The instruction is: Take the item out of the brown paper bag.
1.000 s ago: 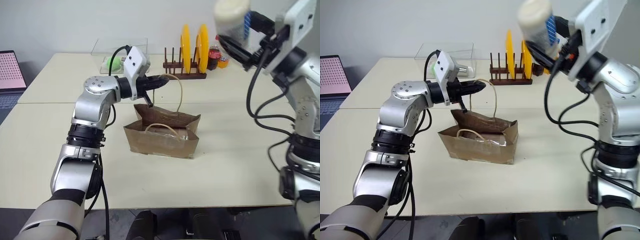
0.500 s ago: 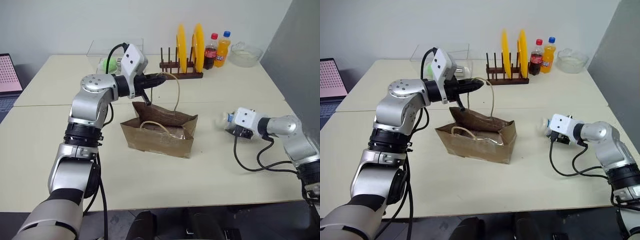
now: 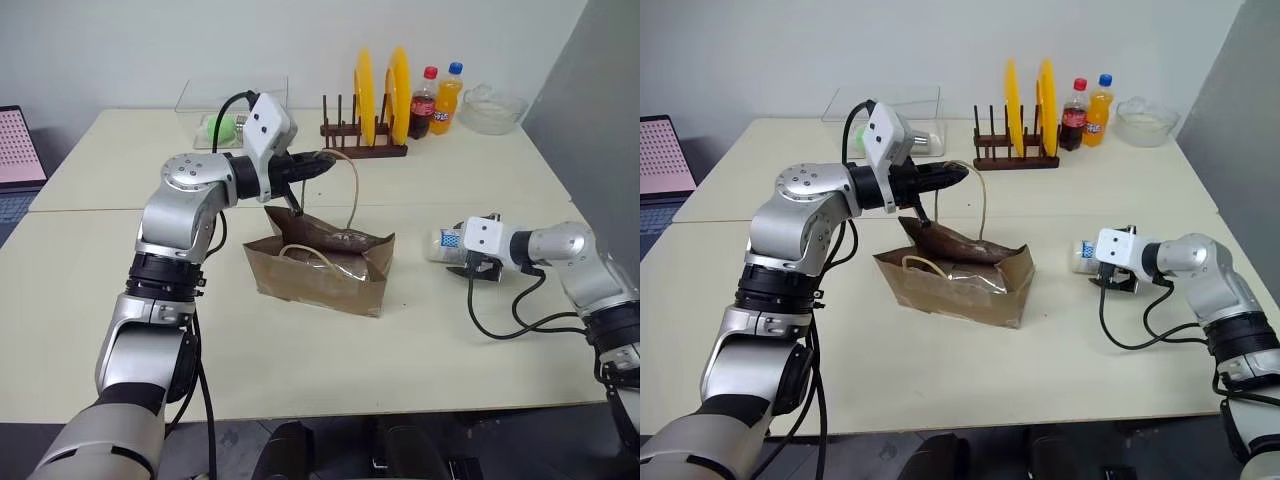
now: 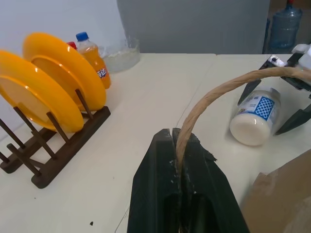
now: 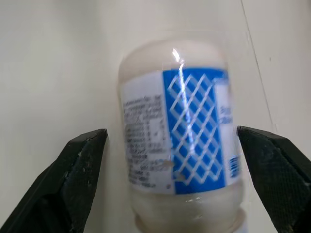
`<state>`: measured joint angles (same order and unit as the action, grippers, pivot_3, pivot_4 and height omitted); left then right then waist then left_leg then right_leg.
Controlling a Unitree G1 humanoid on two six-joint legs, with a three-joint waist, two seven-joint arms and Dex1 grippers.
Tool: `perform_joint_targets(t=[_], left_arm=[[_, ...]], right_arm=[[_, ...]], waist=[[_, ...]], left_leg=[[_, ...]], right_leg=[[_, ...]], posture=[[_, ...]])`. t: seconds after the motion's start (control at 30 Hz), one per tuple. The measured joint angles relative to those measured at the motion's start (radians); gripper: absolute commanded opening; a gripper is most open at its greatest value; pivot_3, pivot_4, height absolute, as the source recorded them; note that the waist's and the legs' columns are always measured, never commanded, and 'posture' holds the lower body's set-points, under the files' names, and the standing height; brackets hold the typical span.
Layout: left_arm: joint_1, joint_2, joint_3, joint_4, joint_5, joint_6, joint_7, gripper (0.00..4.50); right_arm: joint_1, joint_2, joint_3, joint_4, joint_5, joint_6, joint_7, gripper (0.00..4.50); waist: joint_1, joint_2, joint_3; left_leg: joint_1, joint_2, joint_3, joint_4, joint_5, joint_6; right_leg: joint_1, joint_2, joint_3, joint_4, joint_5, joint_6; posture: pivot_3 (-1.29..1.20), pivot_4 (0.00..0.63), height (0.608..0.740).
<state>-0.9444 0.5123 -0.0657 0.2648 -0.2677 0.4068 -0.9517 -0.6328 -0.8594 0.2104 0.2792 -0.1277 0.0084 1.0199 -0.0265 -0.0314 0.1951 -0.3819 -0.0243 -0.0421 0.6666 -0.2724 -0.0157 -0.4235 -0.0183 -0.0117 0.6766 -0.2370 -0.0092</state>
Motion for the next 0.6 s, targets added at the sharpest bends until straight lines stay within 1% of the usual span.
perform_joint_targets(t=[0.1,0.17,0.23,0.33,0.37,0.4,0.43,0.5,0.6], left_arm=[[0.006,0.008,0.009,0.003,0.001,-0.004,0.004,0.0],[0.007,0.009,0.013,0.01,0.002,-0.018,0.003,0.0],[0.006,0.007,0.012,0.019,0.003,-0.035,-0.001,0.0],[0.006,0.009,0.012,0.063,0.013,-0.064,-0.003,0.0],[0.004,0.008,0.012,0.08,0.015,-0.069,-0.004,0.4],[0.002,0.01,0.012,0.102,0.018,-0.071,-0.005,0.58],[0.001,0.011,0.012,0.123,0.02,-0.073,-0.007,0.87],[-0.001,0.015,0.012,0.153,0.025,-0.079,-0.019,1.5],[-0.001,0.032,0.006,0.182,0.04,-0.094,-0.054,2.46]], right_arm=[[0.078,-0.065,-0.111,-0.187,0.095,0.118,0.035,4.47],[0.121,-0.081,-0.192,-0.306,0.17,0.212,0.045,4.47],[0.174,-0.076,-0.27,-0.44,0.265,0.324,0.041,4.47],[0.266,-0.024,-0.359,-0.651,0.422,0.491,0.006,4.47],[0.3,0.004,-0.383,-0.715,0.459,0.534,-0.025,4.5],[0.332,0.046,-0.398,-0.778,0.492,0.568,-0.064,4.5],[0.377,0.107,-0.411,-0.851,0.529,0.605,-0.117,4.5],[0.437,0.177,-0.4,-0.939,0.576,0.653,-0.188,4.5],[0.461,0.261,-0.364,-1.027,0.582,0.683,-0.307,4.5]], waist=[[0.004,0.0,0.0],[0.005,0.0,0.0],[0.006,0.0,0.0],[0.006,0.0,0.0],[0.007,0.0,0.0],[0.007,-0.001,0.0],[0.008,-0.001,0.0],[0.01,0.0,0.0],[0.009,0.0,0.0]], left_leg=[[0.0,0.0,-0.001,0.0,0.0,0.0],[0.001,0.0,-0.001,0.0,-0.001,0.002],[0.001,0.0,-0.001,0.0,-0.001,0.002],[0.001,0.0,-0.003,0.0,-0.001,0.002],[0.001,0.0,-0.003,0.0,-0.001,0.002],[0.001,0.0,-0.004,0.001,-0.001,0.002],[0.001,0.0,-0.004,0.001,-0.001,0.001],[0.0,0.0,-0.004,0.001,-0.001,0.001],[0.0,0.0,-0.003,0.001,-0.001,0.002]], right_leg=[[0.0,0.0,-0.001,-0.001,0.0,0.0],[0.002,0.0,-0.001,-0.001,0.0,0.0],[0.002,0.0,-0.001,-0.001,-0.001,0.001],[0.002,0.0,-0.002,0.0,-0.003,0.004],[0.002,0.0,-0.002,0.0,-0.003,0.005],[0.002,0.0,-0.002,0.0,-0.003,0.005],[0.002,0.0,-0.003,0.0,-0.003,0.005],[0.002,0.0,-0.002,0.0,-0.003,0.005],[0.002,0.0,-0.002,0.0,-0.003,0.005]], posture=[[0.0,0.15,0.74],[0.0,0.15,0.74],[0.0,0.15,0.74],[0.0,0.15,0.74],[0.0,0.15,0.74],[0.0,0.15,0.74],[0.0,0.15,0.74],[0.0,0.15,0.74],[0.0,0.15,0.74]])
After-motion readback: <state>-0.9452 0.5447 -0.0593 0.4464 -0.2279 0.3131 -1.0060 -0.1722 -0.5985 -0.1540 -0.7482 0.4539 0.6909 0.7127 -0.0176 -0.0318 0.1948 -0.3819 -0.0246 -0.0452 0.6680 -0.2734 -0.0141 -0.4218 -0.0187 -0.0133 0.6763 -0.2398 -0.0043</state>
